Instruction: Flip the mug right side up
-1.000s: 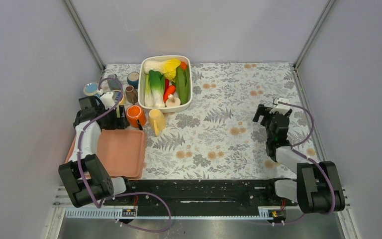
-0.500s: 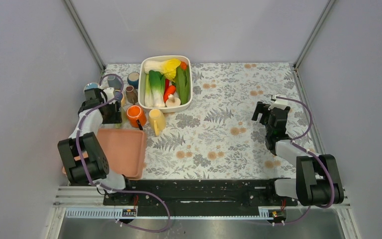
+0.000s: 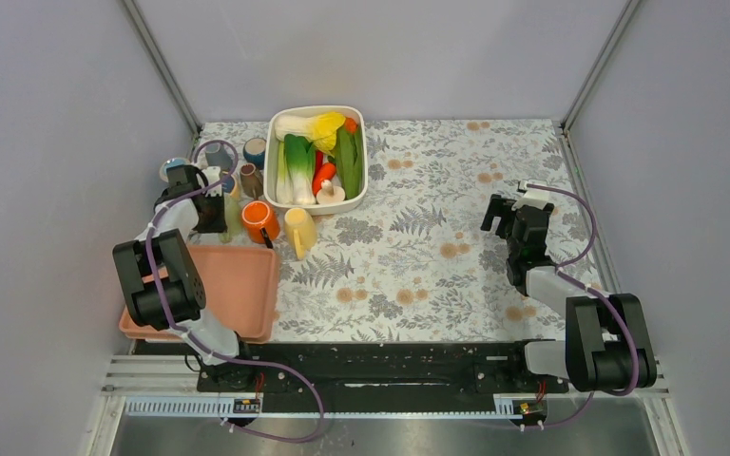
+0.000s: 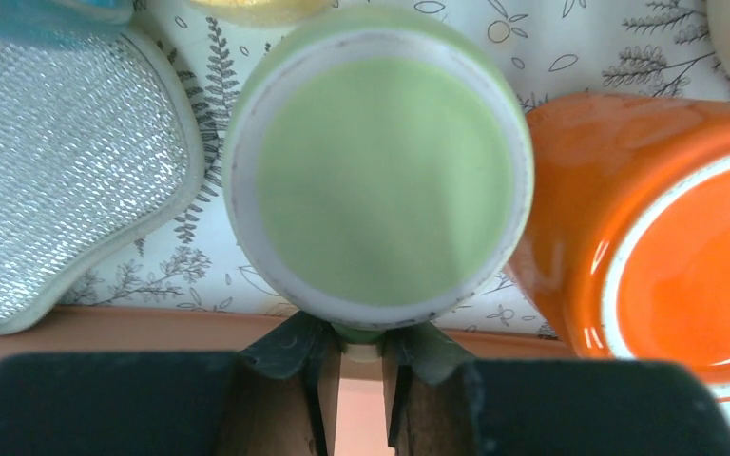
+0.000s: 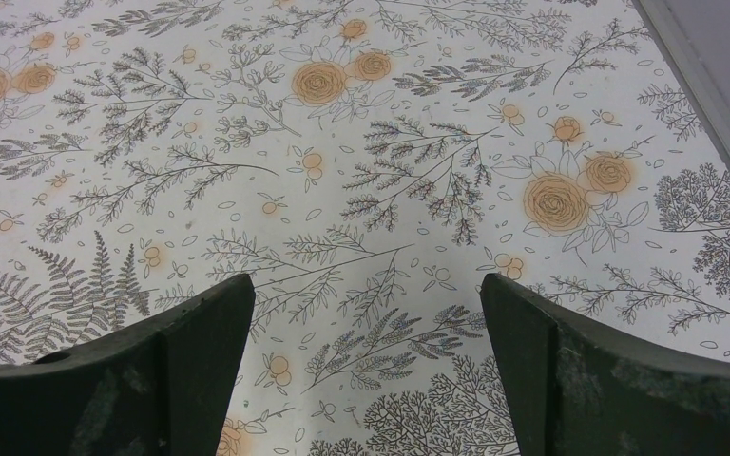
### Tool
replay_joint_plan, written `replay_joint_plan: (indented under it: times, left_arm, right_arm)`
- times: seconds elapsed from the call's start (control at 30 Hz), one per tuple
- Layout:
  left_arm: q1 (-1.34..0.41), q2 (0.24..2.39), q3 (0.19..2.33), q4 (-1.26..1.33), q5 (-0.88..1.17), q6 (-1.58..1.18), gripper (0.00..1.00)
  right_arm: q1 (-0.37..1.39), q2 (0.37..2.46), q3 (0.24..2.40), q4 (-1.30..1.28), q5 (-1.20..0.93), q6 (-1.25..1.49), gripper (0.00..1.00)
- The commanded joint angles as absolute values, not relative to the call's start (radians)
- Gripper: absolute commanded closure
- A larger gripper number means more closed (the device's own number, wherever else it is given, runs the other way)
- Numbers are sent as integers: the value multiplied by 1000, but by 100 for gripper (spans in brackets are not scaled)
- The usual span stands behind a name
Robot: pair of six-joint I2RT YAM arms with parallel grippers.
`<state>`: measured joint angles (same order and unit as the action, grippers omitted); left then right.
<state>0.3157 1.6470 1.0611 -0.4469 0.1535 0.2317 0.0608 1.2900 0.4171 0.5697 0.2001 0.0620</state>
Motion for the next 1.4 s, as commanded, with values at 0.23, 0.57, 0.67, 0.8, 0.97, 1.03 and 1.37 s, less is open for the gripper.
replay_joint_plan:
  times: [0.23,0.57,0.67,0.8,0.97,1.03,1.37]
  left_arm:
    - [346,1548,1112,-449,216,198,100]
    - [374,1421,1167,-540,268,219,100]
    - [374,1397,1181,-561,314,205,100]
    - [374,1343,1209,-592,386,168,100]
    - [374,1298,1290,-681,541,120,100]
    - [374,1280,1316,-714,592,111,100]
    - [239,1238,1402,-830,849,83,100]
  right_arm:
    - [62,1277,469,535,183,77,1]
    - [74,1072,495,413,-9,201,1]
    - [106,1015,533,368,-111,249,1]
    - [254,950,597,284,-102,300,1]
    - [480,992,641,385,-107,479,1]
    - [571,1044,675,427,-122,532,1]
    - [764,1351,859,688,-235,738,1]
